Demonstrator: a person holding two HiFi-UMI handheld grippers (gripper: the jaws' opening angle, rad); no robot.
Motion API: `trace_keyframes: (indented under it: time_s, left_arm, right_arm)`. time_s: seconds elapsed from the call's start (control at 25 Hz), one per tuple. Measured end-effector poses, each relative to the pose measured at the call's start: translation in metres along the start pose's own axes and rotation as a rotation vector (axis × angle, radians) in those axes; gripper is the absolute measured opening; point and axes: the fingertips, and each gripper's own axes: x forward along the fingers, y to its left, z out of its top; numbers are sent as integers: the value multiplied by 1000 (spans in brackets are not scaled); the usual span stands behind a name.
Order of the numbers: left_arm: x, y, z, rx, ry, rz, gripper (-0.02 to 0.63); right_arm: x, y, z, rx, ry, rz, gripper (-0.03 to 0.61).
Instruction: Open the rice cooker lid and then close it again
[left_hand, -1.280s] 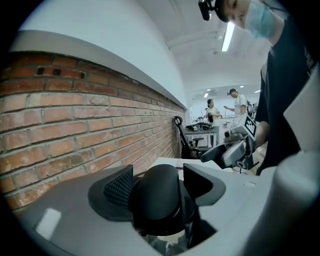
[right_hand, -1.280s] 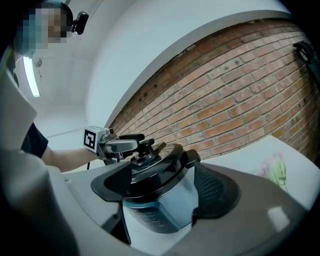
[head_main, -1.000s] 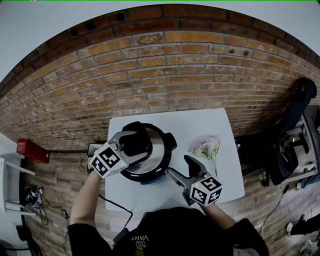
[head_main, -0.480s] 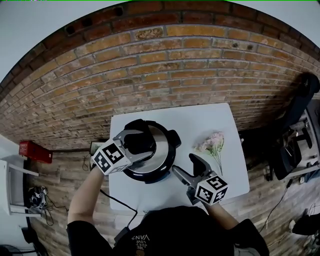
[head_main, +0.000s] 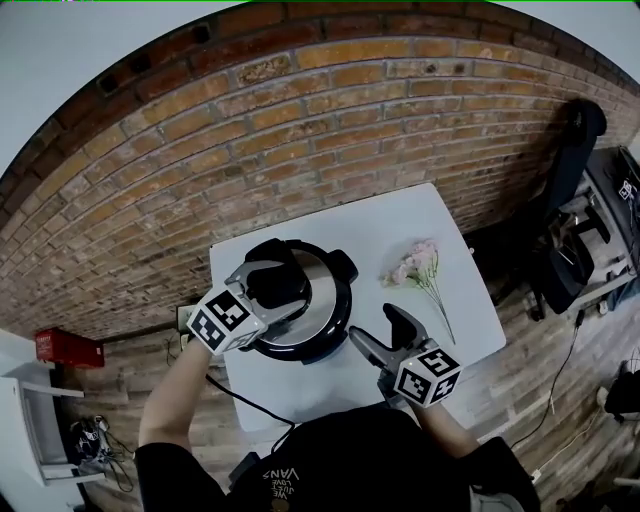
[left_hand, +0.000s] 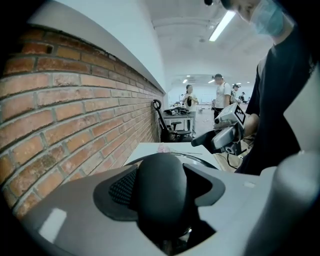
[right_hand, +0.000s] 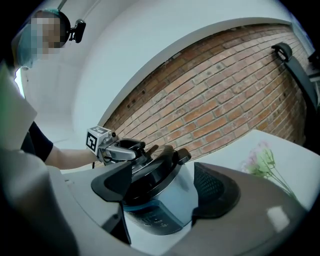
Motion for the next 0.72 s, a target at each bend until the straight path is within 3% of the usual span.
trace_keyframes:
  time_s: [0.48,0.72]
  left_arm:
    - [-1,-18,4,243,-28,-326,281]
    - [-1,-21,9,260,-43,-362,282]
  right_arm:
    - [-13,5,-6,13,-56,-120,379]
    - [-16,9,-11,28,-73,-158,379]
